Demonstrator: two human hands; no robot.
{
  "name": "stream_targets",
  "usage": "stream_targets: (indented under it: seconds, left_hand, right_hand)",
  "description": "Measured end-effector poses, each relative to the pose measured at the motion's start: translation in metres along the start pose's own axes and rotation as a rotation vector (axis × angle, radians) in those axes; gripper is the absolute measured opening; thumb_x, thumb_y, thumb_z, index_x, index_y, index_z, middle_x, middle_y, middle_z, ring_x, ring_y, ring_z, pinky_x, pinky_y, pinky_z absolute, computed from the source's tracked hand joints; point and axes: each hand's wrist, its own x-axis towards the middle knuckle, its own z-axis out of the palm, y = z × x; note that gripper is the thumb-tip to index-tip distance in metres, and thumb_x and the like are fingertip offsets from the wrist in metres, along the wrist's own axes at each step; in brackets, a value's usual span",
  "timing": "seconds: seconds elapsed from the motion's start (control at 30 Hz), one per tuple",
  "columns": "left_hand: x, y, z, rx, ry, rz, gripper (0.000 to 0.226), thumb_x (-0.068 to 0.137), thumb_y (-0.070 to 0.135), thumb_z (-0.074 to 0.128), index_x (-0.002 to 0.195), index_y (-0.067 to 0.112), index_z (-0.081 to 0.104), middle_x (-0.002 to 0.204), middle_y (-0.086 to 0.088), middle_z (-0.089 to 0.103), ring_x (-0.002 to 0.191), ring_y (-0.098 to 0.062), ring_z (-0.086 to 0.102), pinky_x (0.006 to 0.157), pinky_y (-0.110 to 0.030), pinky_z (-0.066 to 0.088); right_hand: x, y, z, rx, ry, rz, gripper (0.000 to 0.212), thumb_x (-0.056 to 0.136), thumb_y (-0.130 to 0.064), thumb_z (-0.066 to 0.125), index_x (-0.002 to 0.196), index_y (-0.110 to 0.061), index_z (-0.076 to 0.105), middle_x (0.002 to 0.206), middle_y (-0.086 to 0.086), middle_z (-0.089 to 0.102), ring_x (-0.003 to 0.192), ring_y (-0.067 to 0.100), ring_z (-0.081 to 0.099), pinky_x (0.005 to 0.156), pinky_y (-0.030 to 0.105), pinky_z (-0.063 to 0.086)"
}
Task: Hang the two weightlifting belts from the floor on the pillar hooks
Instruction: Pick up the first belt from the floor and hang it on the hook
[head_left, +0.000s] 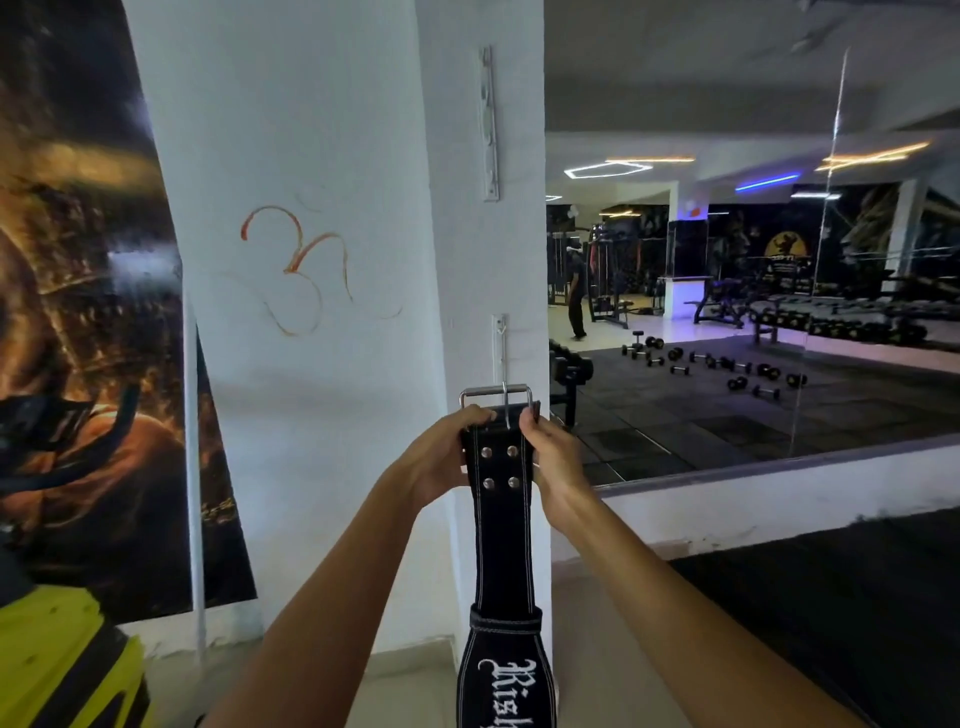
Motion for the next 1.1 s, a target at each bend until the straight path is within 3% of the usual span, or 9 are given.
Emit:
stream_targets:
  seconds: [0.1, 0.2, 0.43, 0.6, 0.7, 0.8, 0.9, 1.0, 1.1]
  left_hand:
    - [0.001, -0.004, 0.013, 0.030, 0.251, 0.168, 0.031, 0.090, 0.031, 0.051, 0.096, 0.007, 0.070, 0.082, -0.008, 0.067, 0.072, -0.021, 0.062, 0.066, -0.028, 0.050]
    - [0.005, -0.012, 0.028, 0.072, 0.486, 0.368, 0.037, 0.096, 0.029, 0.045, 0.087, 0.001, 0.068, 0.078, -0.011, 0.069, 0.067, -0.019, 0.064, 0.062, -0.023, 0.050]
    - [0.008, -0.016, 0.040, 0.089, 0.645, 0.477, 0.037, 0.097, 0.023, 0.042, 0.086, -0.005, 0.063, 0.082, -0.022, 0.068, 0.072, -0.025, 0.063, 0.064, -0.035, 0.050]
    - [0.009, -0.019, 0.044, 0.087, 0.690, 0.491, 0.038, 0.098, 0.023, 0.040, 0.086, -0.003, 0.065, 0.082, -0.018, 0.069, 0.074, -0.026, 0.065, 0.062, -0.026, 0.051]
    - [0.009, -0.021, 0.047, 0.085, 0.696, 0.492, 0.038, 0.098, 0.023, 0.040, 0.088, -0.003, 0.066, 0.081, -0.015, 0.070, 0.074, -0.026, 0.066, 0.066, -0.030, 0.051]
    - [0.011, -0.020, 0.045, 0.073, 0.729, 0.480, 0.037, 0.097, 0.022, 0.040, 0.084, -0.003, 0.064, 0.075, -0.011, 0.067, 0.068, -0.023, 0.062, 0.060, -0.027, 0.049]
    - [0.014, -0.016, 0.044, 0.043, 0.743, 0.483, 0.038, 0.096, 0.021, 0.040, 0.081, -0.005, 0.062, 0.072, -0.014, 0.062, 0.062, -0.024, 0.054, 0.050, -0.027, 0.044]
    - [0.014, -0.003, 0.050, 0.020, 0.688, 0.516, 0.034, 0.096, 0.019, 0.040, 0.080, 0.000, 0.062, 0.067, -0.007, 0.060, 0.053, -0.015, 0.053, 0.044, -0.020, 0.042]
    - [0.018, 0.020, 0.057, 0.026, 0.651, 0.553, 0.023, 0.097, 0.020, 0.038, 0.093, 0.004, 0.054, 0.074, -0.001, 0.058, 0.064, -0.013, 0.056, 0.050, -0.020, 0.046]
  right_hand:
    - [0.001, -0.005, 0.005, 0.010, -0.001, 0.065, 0.028, 0.094, -0.031, 0.048, 0.078, -0.016, 0.066, 0.075, 0.002, 0.067, 0.062, 0.011, 0.063, 0.051, 0.021, 0.050]
    - [0.003, -0.015, 0.015, -0.006, 0.007, 0.170, 0.040, 0.092, -0.045, 0.045, 0.082, -0.012, 0.065, 0.076, 0.006, 0.065, 0.066, 0.019, 0.062, 0.059, 0.027, 0.050]
    - [0.011, -0.022, 0.019, -0.029, 0.024, 0.317, 0.058, 0.079, -0.059, 0.055, 0.104, -0.008, 0.068, 0.108, 0.017, 0.069, 0.104, 0.033, 0.064, 0.094, 0.042, 0.050]
    - [0.015, -0.025, 0.016, -0.117, -0.033, 0.346, 0.057, 0.071, -0.059, 0.063, 0.103, -0.011, 0.067, 0.102, 0.013, 0.071, 0.096, 0.027, 0.065, 0.095, 0.040, 0.048]
    - [0.017, -0.031, 0.011, -0.145, -0.119, 0.395, 0.050, 0.071, -0.054, 0.064, 0.096, -0.011, 0.069, 0.096, 0.010, 0.071, 0.088, 0.025, 0.067, 0.085, 0.036, 0.052]
    - [0.016, -0.037, 0.002, -0.196, -0.246, 0.421, 0.019, 0.075, -0.037, 0.059, 0.079, -0.018, 0.061, 0.080, 0.004, 0.064, 0.074, 0.020, 0.061, 0.066, 0.031, 0.046]
    - [0.016, -0.033, -0.002, -0.170, -0.341, 0.314, 0.021, 0.080, -0.023, 0.052, 0.100, -0.016, 0.056, 0.089, 0.007, 0.060, 0.077, 0.020, 0.059, 0.069, 0.032, 0.048]
    - [0.017, -0.025, -0.001, -0.294, -0.223, -0.058, 0.051, 0.094, -0.026, 0.045, 0.142, -0.025, 0.029, 0.142, 0.001, 0.040, 0.128, 0.017, 0.040, 0.102, 0.032, 0.035]
    - [0.025, -0.031, 0.005, -0.337, -0.082, -0.446, 0.036, 0.098, -0.028, 0.039, 0.127, -0.012, 0.051, 0.127, 0.005, 0.055, 0.116, 0.014, 0.051, 0.093, 0.022, 0.043]
